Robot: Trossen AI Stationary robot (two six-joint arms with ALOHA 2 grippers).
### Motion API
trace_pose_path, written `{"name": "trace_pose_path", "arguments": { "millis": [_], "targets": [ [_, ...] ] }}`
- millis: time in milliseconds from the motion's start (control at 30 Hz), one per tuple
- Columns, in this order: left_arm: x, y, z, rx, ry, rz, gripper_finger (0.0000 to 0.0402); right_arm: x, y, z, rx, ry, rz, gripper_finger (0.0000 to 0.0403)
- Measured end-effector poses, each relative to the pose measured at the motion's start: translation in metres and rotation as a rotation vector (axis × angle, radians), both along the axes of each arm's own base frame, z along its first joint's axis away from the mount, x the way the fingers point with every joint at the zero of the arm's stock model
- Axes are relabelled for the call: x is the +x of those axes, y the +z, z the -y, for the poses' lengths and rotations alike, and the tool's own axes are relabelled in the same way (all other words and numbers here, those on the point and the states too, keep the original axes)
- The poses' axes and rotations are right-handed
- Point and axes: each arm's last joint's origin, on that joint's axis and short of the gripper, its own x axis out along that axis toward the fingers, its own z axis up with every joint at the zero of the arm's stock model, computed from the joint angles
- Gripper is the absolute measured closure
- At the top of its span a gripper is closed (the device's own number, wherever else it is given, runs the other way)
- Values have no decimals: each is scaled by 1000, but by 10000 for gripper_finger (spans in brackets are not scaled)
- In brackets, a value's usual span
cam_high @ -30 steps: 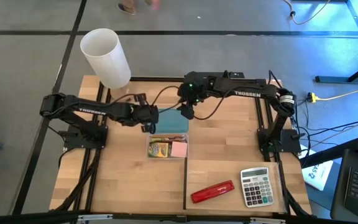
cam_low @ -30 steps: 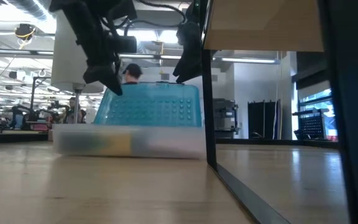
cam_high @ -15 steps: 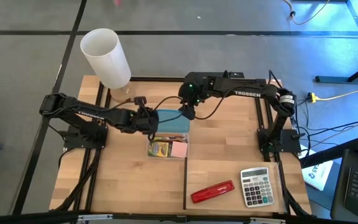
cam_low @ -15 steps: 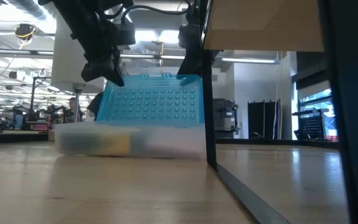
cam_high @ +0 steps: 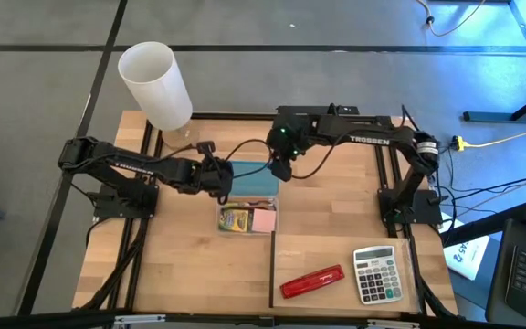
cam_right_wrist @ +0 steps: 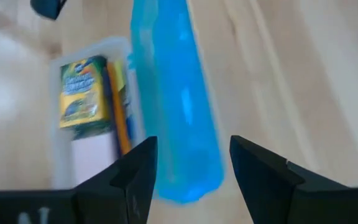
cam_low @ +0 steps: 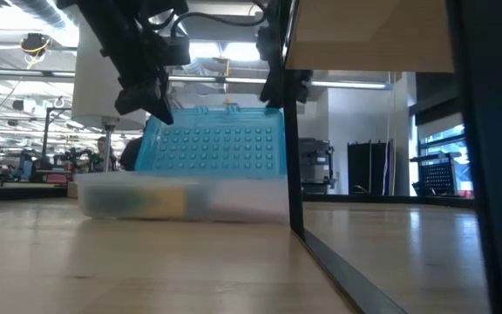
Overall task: Pack school essentials
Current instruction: Close the blue supply box
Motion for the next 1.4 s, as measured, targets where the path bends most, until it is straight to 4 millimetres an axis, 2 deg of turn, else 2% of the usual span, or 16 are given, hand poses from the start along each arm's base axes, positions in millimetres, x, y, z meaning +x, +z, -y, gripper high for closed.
{"name": "trace_pose_path", "arguments": {
  "millis": [200,400,600,767,1167,1400],
  "targets": [
    [0,0,-7,4,28,-1,401,-18,7,-20,128,-208,-159,199],
    [-1,0,-8,5,33,-2,401,-20,-14,-44,238,-289,-246,199],
    [-1,0,-8,5,33,-1,401,-21,-25,-57,294,-406,-287,199],
    [-1,0,-8,5,33,-1,401,-20,-40,-73,268,-455,-294,199],
    [-1,0,-12,3,48,2,401,-18,-77,-91,374,-543,-188,199],
    [-1,0,-15,1,56,3,401,-18,-86,-95,278,-620,-128,199]
  ]
}}
